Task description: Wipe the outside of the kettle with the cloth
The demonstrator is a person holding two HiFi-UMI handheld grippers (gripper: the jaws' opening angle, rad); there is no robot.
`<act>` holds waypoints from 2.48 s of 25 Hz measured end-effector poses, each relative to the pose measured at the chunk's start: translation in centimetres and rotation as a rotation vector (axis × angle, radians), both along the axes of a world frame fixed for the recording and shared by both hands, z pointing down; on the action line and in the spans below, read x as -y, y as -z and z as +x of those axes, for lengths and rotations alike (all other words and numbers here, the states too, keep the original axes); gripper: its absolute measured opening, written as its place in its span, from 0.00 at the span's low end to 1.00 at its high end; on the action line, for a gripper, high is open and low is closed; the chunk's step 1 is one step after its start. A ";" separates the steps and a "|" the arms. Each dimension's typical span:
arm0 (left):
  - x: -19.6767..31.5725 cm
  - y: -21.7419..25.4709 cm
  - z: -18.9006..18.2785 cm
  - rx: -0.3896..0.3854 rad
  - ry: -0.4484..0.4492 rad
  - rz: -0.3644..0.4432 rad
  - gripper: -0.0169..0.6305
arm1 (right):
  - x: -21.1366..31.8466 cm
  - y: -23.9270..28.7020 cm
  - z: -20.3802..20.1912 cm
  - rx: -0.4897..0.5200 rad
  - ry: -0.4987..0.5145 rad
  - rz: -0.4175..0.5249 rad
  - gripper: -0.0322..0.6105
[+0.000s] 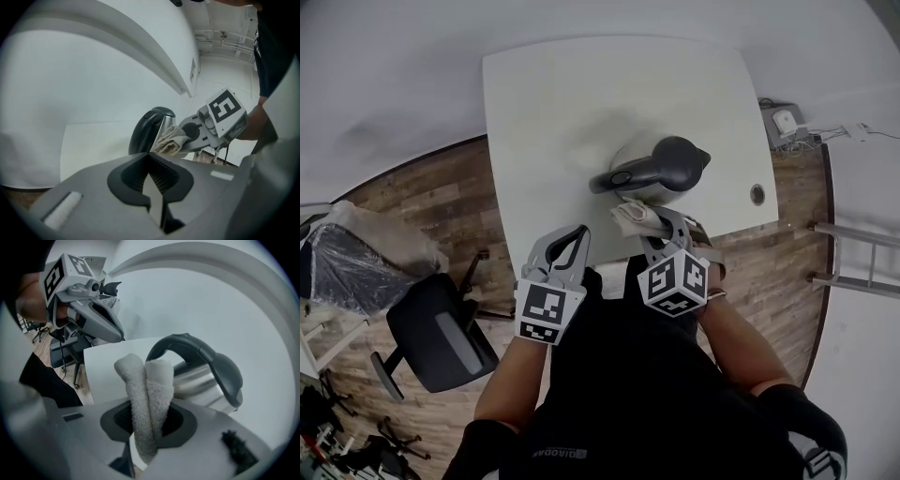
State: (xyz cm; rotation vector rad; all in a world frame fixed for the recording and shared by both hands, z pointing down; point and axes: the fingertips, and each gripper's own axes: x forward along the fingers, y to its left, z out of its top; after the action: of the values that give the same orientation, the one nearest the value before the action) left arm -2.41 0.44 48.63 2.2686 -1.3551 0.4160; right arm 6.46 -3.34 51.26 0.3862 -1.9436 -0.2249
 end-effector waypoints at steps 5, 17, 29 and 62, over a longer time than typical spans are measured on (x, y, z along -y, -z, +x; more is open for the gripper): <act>-0.3 -0.9 -0.1 0.001 0.009 -0.028 0.04 | -0.2 -1.7 -0.4 -0.001 0.000 -0.024 0.19; -1.5 -2.4 -0.4 0.013 0.021 -0.079 0.04 | -1.0 -5.7 -1.1 -0.041 0.020 -0.033 0.19; -2.0 -2.4 -1.0 0.027 0.033 -0.082 0.04 | -1.1 -8.2 -1.2 -0.103 0.035 -0.033 0.19; 2.5 6.7 0.7 0.010 -0.010 0.175 0.04 | 6.2 12.5 8.3 1.221 -0.797 -0.633 0.19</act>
State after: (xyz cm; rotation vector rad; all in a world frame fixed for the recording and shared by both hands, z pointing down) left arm -1.76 -2.01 41.93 2.4175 -1.4362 0.3229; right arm 14.73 -9.53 38.79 0.9505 -2.6180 1.4023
